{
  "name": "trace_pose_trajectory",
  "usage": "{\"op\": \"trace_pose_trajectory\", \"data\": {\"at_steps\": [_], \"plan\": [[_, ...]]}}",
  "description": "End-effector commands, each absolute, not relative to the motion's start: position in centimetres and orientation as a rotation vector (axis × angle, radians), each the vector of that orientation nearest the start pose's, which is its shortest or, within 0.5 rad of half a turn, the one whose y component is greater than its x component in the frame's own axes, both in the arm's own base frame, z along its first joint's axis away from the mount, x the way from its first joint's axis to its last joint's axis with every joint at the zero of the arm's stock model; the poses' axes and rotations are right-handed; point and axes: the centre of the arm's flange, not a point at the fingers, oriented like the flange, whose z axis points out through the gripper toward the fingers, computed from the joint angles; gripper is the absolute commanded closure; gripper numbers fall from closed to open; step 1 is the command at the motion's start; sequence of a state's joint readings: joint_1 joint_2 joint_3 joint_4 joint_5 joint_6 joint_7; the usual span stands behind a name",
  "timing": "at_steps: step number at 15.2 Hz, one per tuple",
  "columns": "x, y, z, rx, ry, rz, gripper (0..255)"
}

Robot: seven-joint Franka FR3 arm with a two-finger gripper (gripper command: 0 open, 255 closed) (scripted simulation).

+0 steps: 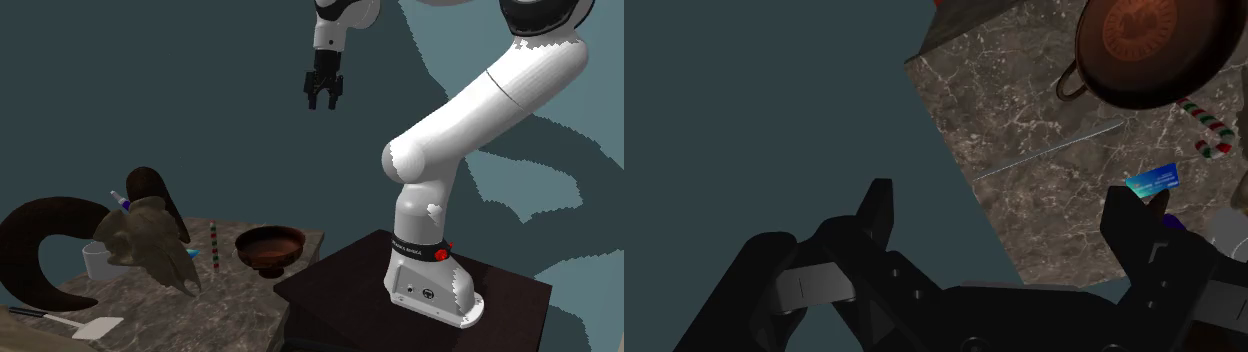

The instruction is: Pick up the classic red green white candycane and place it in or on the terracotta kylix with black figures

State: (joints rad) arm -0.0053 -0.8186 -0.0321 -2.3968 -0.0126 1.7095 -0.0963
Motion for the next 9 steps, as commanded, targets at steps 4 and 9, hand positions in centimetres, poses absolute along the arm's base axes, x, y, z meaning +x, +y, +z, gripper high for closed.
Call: {"op": "trace_pose_trajectory", "data": {"at_steps": [4,9], "plan": [[32.5,1.3,57.0,-3.129,-0.035,-0.160,0],[34.9,6.1,52.8,-3.123,0.084,-0.082,0]]}}
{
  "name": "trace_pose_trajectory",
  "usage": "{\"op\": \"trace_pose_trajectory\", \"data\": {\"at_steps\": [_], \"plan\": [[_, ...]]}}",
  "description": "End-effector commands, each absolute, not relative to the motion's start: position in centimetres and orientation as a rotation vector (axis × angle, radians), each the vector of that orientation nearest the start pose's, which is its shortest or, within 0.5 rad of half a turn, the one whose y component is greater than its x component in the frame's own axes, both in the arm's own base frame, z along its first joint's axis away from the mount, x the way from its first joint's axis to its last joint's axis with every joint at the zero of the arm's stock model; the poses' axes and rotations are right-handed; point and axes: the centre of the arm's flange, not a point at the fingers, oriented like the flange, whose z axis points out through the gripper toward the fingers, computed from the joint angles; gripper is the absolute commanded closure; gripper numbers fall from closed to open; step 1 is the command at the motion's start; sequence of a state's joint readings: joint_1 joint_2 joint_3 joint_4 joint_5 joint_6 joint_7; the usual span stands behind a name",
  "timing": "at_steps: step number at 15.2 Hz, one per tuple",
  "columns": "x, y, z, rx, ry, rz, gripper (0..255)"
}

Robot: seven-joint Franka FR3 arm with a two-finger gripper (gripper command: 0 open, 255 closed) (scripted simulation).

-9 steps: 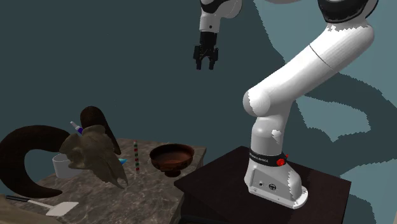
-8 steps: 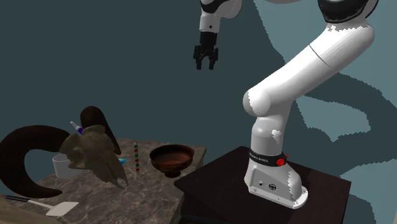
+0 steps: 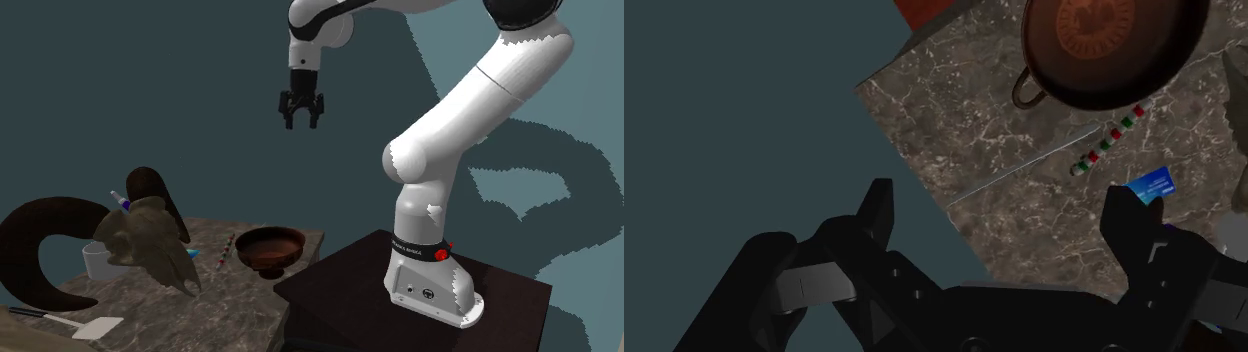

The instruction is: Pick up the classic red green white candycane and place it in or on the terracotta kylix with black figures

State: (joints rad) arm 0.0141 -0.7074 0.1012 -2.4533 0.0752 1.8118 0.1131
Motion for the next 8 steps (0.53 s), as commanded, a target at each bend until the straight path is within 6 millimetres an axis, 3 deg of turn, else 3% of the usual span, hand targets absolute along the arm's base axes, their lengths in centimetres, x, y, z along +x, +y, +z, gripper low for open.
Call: {"op": "trace_pose_trajectory", "data": {"at_steps": [1,8], "plan": [[35.4,7.0,52.0,-3.121,0.107,-0.067,0],[39.1,13.3,46.1,-3.099,0.272,0.041,0]]}}
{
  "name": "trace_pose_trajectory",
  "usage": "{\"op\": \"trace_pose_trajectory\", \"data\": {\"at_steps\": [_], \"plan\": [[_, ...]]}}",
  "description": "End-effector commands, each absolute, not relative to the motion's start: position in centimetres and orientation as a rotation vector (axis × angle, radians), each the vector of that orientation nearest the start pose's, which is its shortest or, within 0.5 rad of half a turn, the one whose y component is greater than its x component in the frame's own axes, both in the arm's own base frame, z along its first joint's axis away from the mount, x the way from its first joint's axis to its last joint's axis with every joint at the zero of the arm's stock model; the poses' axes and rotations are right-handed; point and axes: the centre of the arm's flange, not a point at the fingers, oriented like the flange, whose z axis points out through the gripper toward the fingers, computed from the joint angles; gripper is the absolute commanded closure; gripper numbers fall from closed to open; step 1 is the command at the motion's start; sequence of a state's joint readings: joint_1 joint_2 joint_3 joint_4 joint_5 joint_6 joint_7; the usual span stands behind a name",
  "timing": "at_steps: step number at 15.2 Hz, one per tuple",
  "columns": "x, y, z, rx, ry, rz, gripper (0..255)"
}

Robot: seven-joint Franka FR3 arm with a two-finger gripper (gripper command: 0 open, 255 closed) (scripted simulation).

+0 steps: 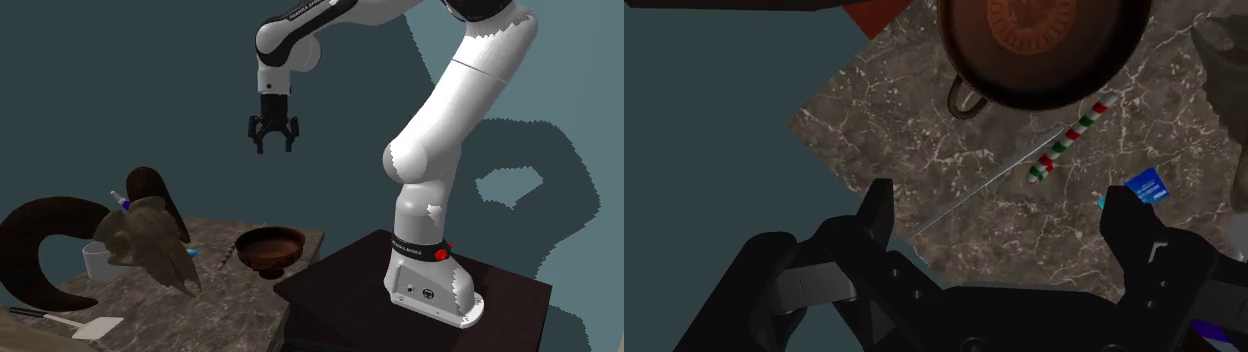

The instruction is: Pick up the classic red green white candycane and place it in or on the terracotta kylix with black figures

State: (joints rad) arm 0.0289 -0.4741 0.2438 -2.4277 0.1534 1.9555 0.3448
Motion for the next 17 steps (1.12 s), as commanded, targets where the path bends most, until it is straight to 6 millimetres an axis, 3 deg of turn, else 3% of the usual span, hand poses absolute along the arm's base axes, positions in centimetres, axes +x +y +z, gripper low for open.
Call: {"op": "trace_pose_trajectory", "data": {"at_steps": [1,17], "plan": [[39.7,14.2,45.2,-3.095,0.296,0.057,0],[48.9,27.5,31.1,-2.996,0.662,0.299,0]]}}
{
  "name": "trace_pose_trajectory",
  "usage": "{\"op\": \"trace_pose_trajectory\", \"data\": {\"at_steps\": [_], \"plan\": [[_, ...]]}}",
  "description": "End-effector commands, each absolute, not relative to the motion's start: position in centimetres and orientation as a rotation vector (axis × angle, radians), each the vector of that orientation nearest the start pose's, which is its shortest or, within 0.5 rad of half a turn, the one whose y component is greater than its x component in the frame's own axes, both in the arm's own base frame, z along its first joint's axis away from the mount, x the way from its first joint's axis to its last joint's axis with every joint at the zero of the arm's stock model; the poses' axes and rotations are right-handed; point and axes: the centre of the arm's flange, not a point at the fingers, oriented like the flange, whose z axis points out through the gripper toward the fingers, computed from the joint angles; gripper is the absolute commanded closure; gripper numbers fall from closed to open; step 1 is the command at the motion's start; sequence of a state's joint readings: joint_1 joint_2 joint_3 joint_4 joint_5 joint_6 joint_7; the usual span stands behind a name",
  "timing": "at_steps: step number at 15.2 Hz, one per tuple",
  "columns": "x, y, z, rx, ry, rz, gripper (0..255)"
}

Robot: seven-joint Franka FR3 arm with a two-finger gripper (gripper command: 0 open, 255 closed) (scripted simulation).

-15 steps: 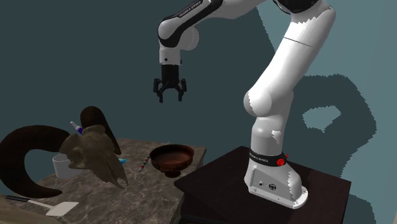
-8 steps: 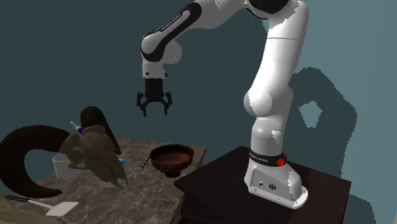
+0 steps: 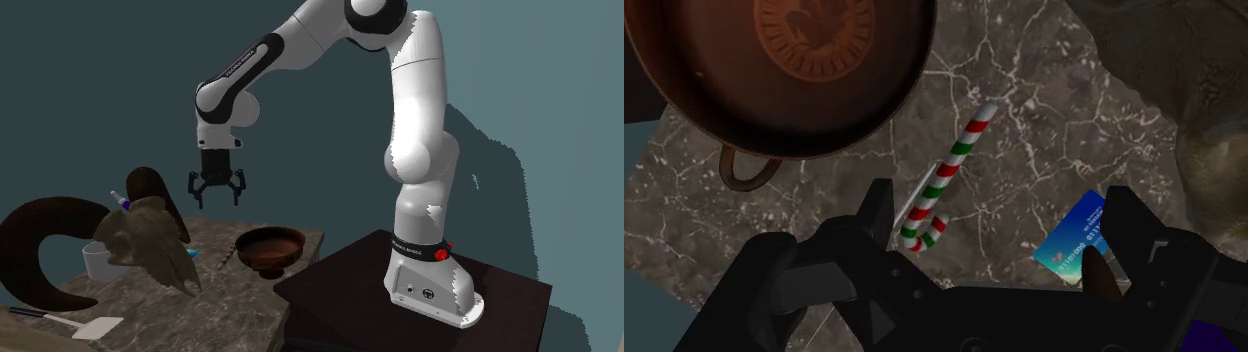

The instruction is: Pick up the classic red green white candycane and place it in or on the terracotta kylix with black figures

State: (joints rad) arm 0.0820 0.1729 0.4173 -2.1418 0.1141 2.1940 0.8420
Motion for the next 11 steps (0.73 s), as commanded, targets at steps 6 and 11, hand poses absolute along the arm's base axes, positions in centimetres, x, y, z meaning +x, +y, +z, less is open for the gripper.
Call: {"op": "trace_pose_trajectory", "data": {"at_steps": [6,11], "plan": [[48.9,28.3,27.8,-2.990,0.677,0.309,0],[48.6,28.4,26.5,-2.990,0.677,0.309,0]]}}
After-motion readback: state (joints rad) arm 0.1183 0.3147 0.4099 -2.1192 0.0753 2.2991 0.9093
